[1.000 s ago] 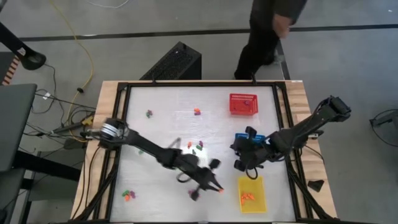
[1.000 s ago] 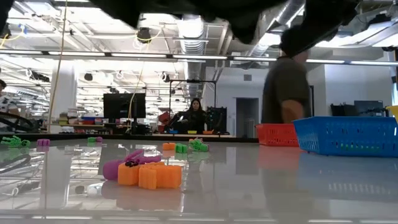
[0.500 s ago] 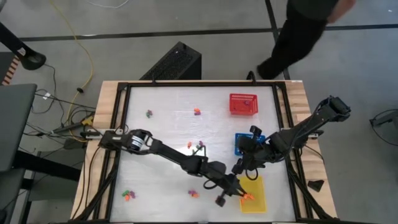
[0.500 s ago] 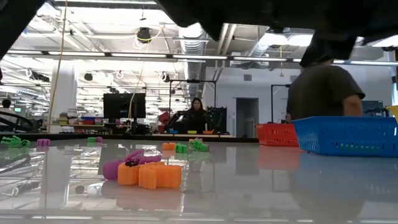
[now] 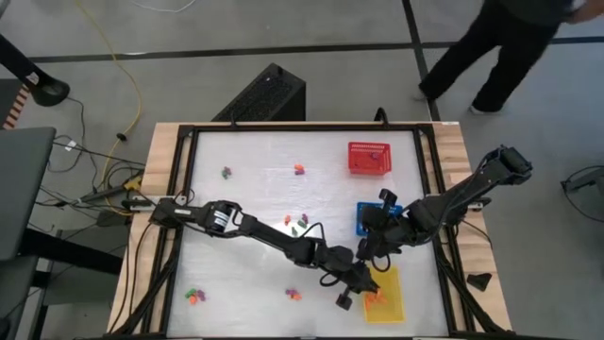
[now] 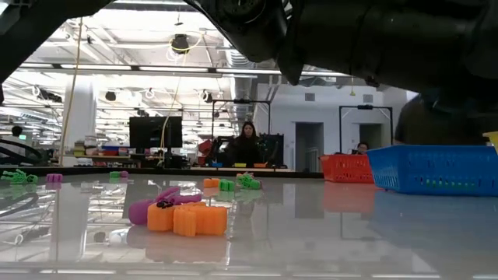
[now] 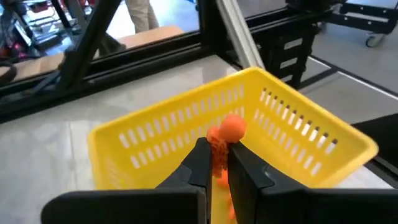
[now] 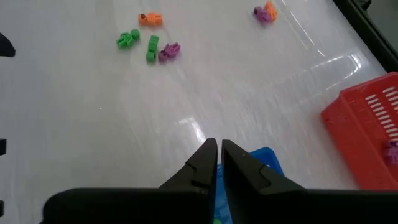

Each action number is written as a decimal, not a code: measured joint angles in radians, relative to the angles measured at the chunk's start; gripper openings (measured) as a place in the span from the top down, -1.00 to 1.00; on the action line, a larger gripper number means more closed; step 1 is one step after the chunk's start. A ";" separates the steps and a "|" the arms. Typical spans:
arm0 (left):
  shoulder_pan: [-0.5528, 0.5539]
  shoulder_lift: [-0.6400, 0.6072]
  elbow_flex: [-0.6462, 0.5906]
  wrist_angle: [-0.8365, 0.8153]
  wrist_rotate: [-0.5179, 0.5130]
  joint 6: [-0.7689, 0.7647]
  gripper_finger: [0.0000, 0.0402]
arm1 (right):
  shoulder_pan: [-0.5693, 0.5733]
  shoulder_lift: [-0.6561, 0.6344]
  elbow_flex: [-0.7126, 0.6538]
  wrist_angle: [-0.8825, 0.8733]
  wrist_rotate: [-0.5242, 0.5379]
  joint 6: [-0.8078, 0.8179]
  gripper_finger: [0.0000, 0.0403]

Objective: Sort Halloween decoration
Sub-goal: Put the orange skeleton toy into the yellow basket, then put the green skeleton toy into the blue basket

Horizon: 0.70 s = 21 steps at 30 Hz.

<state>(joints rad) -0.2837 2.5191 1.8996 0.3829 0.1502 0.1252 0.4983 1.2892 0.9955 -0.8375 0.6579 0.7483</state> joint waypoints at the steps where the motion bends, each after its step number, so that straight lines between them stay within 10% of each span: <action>1: 0.002 0.000 0.000 -0.011 -0.004 0.000 0.92 | -0.003 0.000 0.000 0.000 0.000 0.000 0.73; 21: 0.004 0.000 0.002 -0.042 -0.027 -0.022 0.41 | -0.003 0.000 0.000 0.003 0.004 0.003 0.73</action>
<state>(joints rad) -0.2802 2.5191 1.9011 0.3405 0.1232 0.1036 0.4950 1.2896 0.9955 -0.8349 0.6619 0.7517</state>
